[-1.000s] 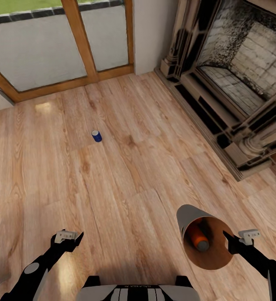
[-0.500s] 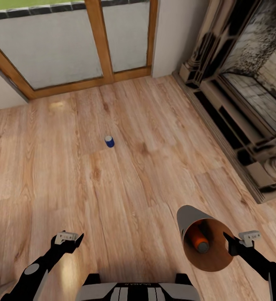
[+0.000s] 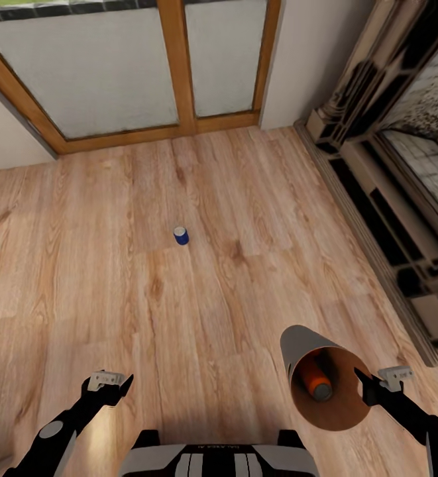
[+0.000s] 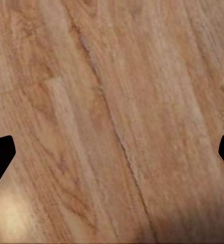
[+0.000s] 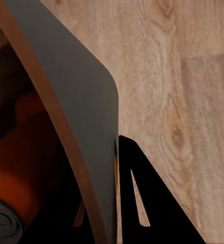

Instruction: Put the three can of soda from the living room inside the tash can in the kitchen.

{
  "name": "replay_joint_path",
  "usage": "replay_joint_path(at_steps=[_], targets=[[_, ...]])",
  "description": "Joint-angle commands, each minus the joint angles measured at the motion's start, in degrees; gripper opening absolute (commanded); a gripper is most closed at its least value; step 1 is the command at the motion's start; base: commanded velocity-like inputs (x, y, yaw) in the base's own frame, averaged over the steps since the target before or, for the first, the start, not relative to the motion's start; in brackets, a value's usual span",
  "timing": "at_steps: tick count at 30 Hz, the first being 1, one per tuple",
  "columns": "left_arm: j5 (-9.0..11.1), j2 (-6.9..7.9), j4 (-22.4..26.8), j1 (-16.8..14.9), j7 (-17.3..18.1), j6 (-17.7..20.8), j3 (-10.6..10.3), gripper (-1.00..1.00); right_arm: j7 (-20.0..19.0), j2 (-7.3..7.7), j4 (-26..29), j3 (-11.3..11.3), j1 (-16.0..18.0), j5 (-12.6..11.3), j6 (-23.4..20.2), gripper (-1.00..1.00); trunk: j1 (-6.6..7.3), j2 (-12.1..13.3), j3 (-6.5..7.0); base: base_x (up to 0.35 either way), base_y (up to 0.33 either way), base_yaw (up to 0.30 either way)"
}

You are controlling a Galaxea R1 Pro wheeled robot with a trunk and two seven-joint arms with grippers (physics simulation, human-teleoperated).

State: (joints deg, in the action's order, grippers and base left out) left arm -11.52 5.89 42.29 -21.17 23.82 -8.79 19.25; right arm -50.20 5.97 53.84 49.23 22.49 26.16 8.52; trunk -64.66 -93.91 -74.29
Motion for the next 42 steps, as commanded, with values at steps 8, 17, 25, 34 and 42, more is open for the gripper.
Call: replay_joint_path(at_steps=[8,17,25,34,42], targets=[[0.06,0.11,-0.07,-0.01,0.1,0.01,0.0,1.0,-0.52,0.0,-0.02,-0.01,0.01,-0.32,-0.09,-1.0,0.0,0.0,-0.52,0.315,-0.161,0.172],[0.03,0.05,-0.14,0.0,0.17,0.0,0.02,1.0,-0.52,0.0,0.03,-0.01,0.0,-0.32,-0.09,-1.0,0.0,0.0,-1.19,0.322,-0.061,0.075],[0.29,-0.33,-1.04,-9.26,0.09,15.69,-0.04,1.0,-0.43,0.11,0.81,-2.17,0.01,-0.27,-0.44,-1.0,0.0,0.0,-1.3,0.327,-0.002,0.002],[-0.07,-0.32,-10.64,-30.31,-2.36,31.0,-0.14,1.0,-0.34,0.56,7.92,-8.81,0.45,-0.16,-13.83,-1.0,0.0,0.0,-1.3,0.305,0.0,0.0],[-0.26,-3.39,-14.35,-47.34,-10.74,56.56,-0.23,1.0,-0.86,9.82,32.18,-24.84,5.0,-0.27,-53.67,-1.0,0.0,0.0,-1.3,0.053,0.0,0.0]])
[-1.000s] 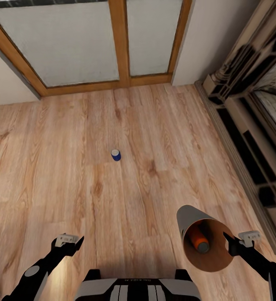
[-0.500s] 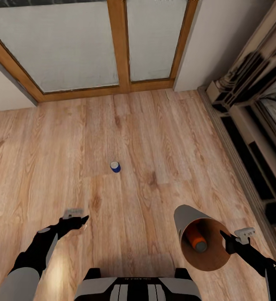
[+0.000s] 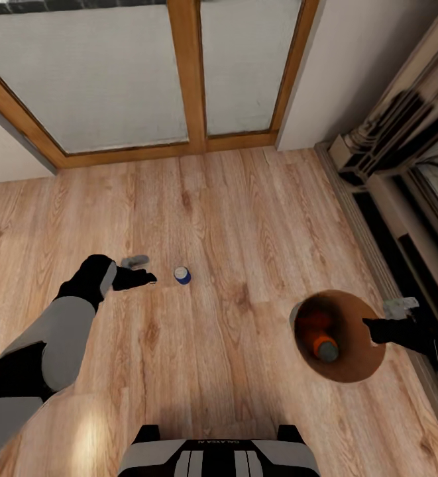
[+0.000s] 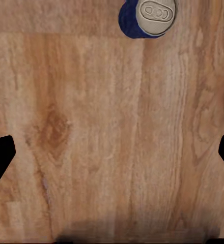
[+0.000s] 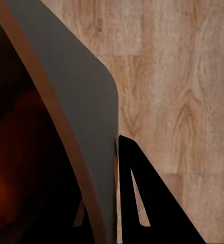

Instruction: Put the three can of soda from the living room inside the tash can in the kitchen.

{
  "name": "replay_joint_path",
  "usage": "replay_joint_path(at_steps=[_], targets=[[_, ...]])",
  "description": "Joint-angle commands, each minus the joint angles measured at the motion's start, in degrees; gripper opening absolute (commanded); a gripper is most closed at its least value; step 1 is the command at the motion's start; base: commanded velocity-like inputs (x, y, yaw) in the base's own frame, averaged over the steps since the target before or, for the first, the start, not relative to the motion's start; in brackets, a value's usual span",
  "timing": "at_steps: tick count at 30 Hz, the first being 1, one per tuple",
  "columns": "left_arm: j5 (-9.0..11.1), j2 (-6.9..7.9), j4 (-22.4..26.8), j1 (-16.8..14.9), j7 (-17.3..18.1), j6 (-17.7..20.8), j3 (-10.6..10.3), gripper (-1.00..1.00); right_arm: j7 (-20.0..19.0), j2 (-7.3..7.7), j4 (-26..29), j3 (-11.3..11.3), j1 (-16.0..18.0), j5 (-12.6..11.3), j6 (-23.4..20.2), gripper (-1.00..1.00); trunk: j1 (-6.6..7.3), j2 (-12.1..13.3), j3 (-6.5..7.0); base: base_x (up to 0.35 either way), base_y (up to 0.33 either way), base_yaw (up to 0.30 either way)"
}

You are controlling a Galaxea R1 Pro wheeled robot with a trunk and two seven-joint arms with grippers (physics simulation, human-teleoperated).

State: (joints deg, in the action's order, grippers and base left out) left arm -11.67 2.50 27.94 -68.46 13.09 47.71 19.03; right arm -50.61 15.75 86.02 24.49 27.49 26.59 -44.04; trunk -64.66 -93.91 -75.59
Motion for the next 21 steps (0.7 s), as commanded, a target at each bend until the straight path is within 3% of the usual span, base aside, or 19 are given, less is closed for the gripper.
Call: replay_joint_path(at_steps=[1,3,5,8,13,18,21], targets=[[-0.1,-0.26,0.02,-1.02,-0.2,1.87,-0.01,1.0,-0.56,1.46,0.77,-1.51,1.1,-0.74,-3.9,-1.0,0.0,0.0,-0.01,0.009,0.0,0.0],[-0.06,-0.95,0.63,-3.95,-0.63,8.53,-0.03,1.0,-1.37,7.6,2.4,-7.08,7.38,-1.03,-12.14,-1.0,0.0,0.0,-0.01,0.005,0.0,0.0],[-0.01,-1.23,1.23,-4.95,-0.73,11.01,0.0,1.0,-2.03,10.23,2.76,-10.58,12.06,-1.0,-15.07,-1.0,0.0,0.0,-0.01,0.002,0.0,0.0],[0.06,-1.71,1.67,-5.63,-0.77,12.29,0.03,1.0,-2.51,12.37,1.62,-14.49,19.92,-0.95,-15.96,-1.0,0.0,0.0,-0.01,0.001,0.0,0.0],[0.07,-2.47,1.98,-5.89,-1.2,12.29,-0.03,1.0,-2.71,13.44,-0.92,-20.35,26.8,-0.86,-15.96,-1.0,0.0,0.0,-0.01,0.018,0.0,0.0],[0.07,-2.62,2.02,-5.94,-0.95,12.29,-0.03,1.0,-2.73,13.55,-1.27,-21.48,27.68,-0.55,-15.96,-1.0,0.0,0.0,-0.01,0.197,0.0,0.0],[0.07,-2.99,2.03,-5.91,-1.24,12.29,-0.04,1.0,-2.8,13.47,-1.35,-21.75,27.87,1.23,-15.96,-1.0,0.0,0.0,-0.01,0.183,0.0,0.0]])
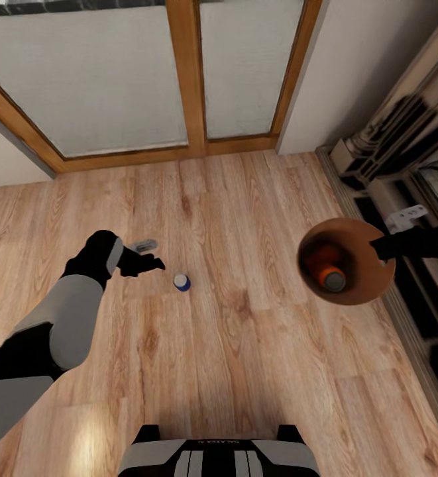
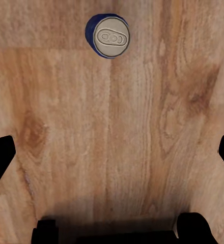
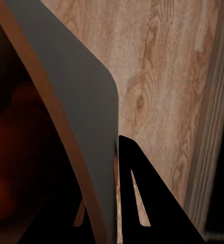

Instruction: Put the three can of soda from the living room inside the tash can in the kitchen.

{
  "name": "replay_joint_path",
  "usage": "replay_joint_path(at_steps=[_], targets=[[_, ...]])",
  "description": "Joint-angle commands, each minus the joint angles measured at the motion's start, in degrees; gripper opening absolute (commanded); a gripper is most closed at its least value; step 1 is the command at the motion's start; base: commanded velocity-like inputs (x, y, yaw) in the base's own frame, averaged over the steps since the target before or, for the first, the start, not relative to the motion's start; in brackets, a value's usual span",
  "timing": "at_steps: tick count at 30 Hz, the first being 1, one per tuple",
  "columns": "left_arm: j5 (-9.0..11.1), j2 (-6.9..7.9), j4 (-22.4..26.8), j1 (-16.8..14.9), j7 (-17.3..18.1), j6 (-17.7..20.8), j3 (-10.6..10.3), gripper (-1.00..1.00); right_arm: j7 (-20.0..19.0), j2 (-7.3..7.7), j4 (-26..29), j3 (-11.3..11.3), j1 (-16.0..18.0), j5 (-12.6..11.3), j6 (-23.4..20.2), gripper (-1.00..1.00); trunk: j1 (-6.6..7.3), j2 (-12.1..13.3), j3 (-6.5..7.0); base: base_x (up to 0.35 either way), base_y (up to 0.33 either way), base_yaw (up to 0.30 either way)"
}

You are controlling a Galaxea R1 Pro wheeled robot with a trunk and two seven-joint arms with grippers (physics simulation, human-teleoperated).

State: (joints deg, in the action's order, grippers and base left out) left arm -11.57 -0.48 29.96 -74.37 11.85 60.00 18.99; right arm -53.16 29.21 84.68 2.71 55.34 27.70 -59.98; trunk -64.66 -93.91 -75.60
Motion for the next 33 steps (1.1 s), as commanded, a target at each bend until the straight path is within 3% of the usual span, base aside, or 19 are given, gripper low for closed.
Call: replay_joint_path(at_steps=[1,7,14,24,33], targets=[[-0.04,-0.24,0.01,0.01,-0.03,0.0,0.0,1.0,-0.26,0.01,-0.02,-0.02,0.06,0.65,-0.02,-1.0,0.0,0.0,0.0,0.086,0.0,0.0],[-0.04,-0.66,0.01,0.01,-0.08,0.0,-0.55,1.0,-0.27,0.09,-0.04,-0.14,0.11,1.51,-0.02,-1.0,0.0,0.0,0.0,0.037,0.0,0.0],[-0.04,-0.82,-0.06,0.02,0.33,0.0,-2.59,1.0,-0.34,0.09,-0.04,-0.16,0.12,1.73,-0.02,-1.0,0.0,0.0,0.01,0.077,0.142,-0.017],[-0.05,-0.9,-0.03,-0.05,0.61,0.0,-2.89,1.0,-0.36,0.07,0.08,-0.16,0.06,1.72,-0.02,-1.0,0.0,0.0,0.36,0.078,0.233,-0.178],[-0.05,-1.26,0.01,-0.07,0.64,0.0,-2.91,1.0,-0.37,0.05,0.83,-0.25,-0.14,1.83,-0.02,-1.0,0.0,0.0,0.41,0.006,-0.06,-0.025]])
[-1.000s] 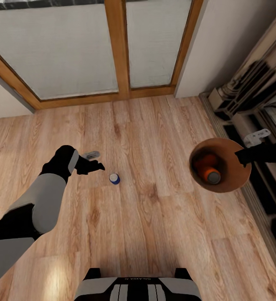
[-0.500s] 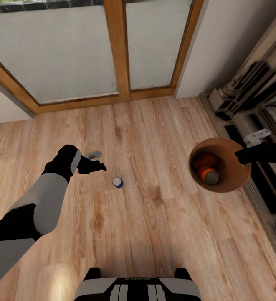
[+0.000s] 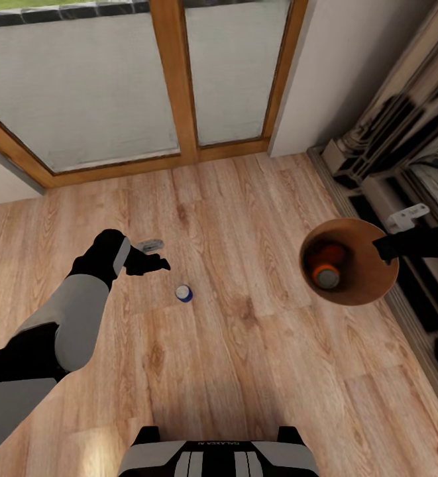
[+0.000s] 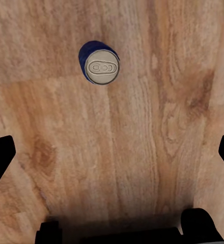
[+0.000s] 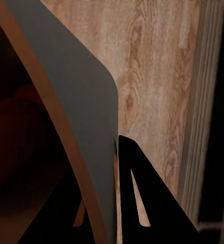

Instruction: Put the three can of soda from the living room inside the tash can in the kitchen.

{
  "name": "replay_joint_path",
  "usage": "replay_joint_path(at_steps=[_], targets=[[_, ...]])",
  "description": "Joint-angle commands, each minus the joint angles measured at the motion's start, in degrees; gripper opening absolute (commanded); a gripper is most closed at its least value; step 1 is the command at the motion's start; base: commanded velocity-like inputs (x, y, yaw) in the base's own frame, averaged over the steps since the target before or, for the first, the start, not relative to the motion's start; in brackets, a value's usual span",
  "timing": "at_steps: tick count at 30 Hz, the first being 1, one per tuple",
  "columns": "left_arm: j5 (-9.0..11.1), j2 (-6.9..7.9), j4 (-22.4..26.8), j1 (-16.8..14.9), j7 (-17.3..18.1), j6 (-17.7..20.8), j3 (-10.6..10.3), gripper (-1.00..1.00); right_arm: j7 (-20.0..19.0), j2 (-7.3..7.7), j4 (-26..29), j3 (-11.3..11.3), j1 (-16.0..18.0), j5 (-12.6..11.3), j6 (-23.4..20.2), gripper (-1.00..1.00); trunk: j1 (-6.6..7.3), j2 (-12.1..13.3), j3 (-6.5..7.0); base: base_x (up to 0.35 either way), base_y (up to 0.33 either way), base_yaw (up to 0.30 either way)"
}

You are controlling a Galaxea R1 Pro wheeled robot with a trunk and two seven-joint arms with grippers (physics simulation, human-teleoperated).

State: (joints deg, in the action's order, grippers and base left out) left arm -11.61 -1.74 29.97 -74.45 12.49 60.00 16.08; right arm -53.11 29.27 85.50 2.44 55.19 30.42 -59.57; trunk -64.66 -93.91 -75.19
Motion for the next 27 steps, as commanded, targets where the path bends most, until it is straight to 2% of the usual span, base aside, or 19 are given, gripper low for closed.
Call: replay_joint_path(at_steps=[1,7,18,27], targets=[[-0.01,-0.01,0.0,0.0,-0.01,0.0,0.0,1.0,-0.42,0.03,0.07,0.02,0.01,-0.95,-0.43,-1.0,0.0,0.0,0.0,0.0,-0.015,-0.001],[-0.01,0.06,0.0,0.0,-0.01,0.0,-0.06,1.0,-0.42,0.06,0.2,-0.03,0.01,-0.9,-0.43,-1.0,0.0,0.0,0.0,0.0,-0.003,0.0],[-0.14,0.1,-0.08,0.0,-0.01,0.0,-0.26,1.0,-0.42,-0.13,0.22,-0.01,-0.08,-0.89,-0.43,-1.0,0.0,0.0,0.0,0.088,0.222,0.0],[-0.11,0.08,-0.05,0.0,-0.01,0.0,-1.83,1.0,-0.42,-0.02,0.26,-0.03,-0.09,-0.83,-0.43,-1.0,0.0,0.0,0.0,0.053,0.055,0.0]])
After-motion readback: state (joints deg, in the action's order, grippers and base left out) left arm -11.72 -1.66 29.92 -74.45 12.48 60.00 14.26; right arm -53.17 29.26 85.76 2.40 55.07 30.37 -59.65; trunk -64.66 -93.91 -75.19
